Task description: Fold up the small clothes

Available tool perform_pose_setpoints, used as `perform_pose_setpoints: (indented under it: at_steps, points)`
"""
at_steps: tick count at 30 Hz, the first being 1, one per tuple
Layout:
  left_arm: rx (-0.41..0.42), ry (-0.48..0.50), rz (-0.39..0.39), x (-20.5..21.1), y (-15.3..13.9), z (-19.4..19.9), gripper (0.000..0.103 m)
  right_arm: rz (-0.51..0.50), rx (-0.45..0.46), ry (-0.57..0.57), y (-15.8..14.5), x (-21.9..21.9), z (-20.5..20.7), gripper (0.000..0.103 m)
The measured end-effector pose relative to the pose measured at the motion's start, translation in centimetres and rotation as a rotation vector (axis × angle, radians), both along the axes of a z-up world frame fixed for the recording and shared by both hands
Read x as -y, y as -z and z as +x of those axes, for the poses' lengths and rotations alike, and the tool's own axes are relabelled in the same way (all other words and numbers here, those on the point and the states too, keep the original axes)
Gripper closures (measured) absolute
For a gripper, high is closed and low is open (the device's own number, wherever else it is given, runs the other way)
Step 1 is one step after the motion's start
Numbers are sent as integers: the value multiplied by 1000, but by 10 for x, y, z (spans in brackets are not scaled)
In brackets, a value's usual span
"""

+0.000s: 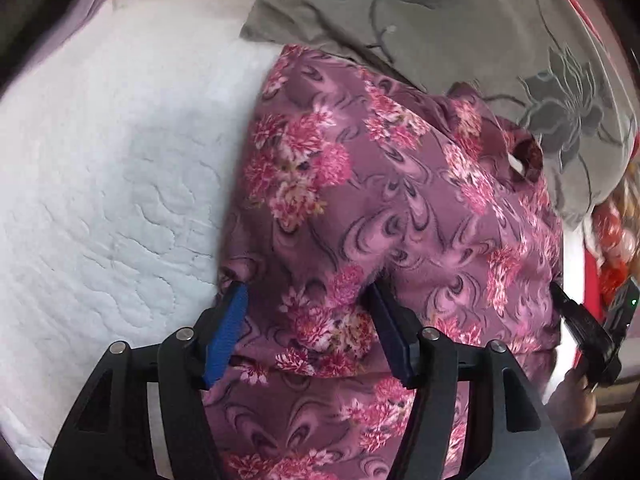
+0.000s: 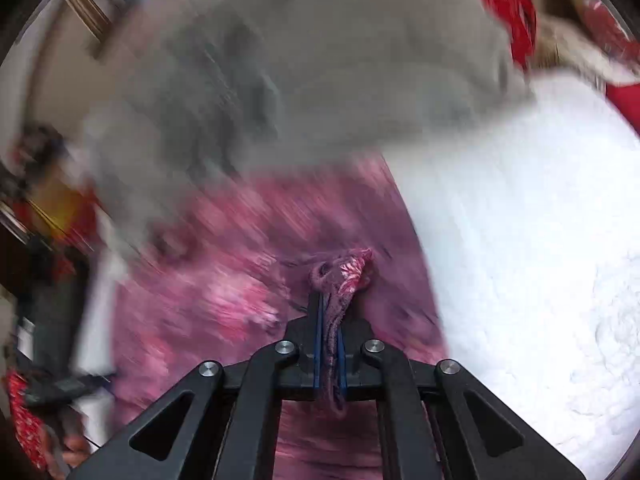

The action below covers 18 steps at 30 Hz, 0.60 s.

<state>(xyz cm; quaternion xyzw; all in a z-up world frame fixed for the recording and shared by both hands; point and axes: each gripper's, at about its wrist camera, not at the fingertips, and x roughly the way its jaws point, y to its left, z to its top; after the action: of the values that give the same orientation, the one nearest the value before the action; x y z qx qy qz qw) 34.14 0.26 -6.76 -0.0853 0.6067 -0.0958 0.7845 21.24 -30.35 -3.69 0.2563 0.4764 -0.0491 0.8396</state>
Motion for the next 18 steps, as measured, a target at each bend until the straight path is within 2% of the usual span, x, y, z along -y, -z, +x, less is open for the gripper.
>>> perform_pose_setpoints:
  at_steps: [1,3,6,8,10,12,13,14,16,18]
  points:
    - [-5,14,9,1,-3,-2,41,1,10,-12,0,0,-1,98]
    - [-16,34,-6,-2,-11,-9,41,-43,36,-21,-17,0,-8,88]
    - [-10,61,-49,-8,-22,-33,41,-62,86,-94,-43,-5,-25,88]
    - [-36,74,-75,-7,-15,-52,40,-55,97,-152,-48,-10,-39,87]
    - [-77,96,-53,-2,5,-66,40,-59,20,-193,-32,-17,-46,87]
    - [-5,142,42,10,2,-81,39,-80,-122,-223,-3,-22,-53,89]
    - [-3,170,86,18,0,-87,37,-78,-79,-211,-6,-23,-60,89]
    - [-12,181,93,20,-2,-91,37,-70,-75,-202,-9,-23,-63,89]
    - [-27,190,77,19,-6,-101,37,-40,-123,-182,-10,-21,-72,89]
    - [-50,182,49,11,-8,-113,37,-68,-157,-212,-13,-27,-87,88]
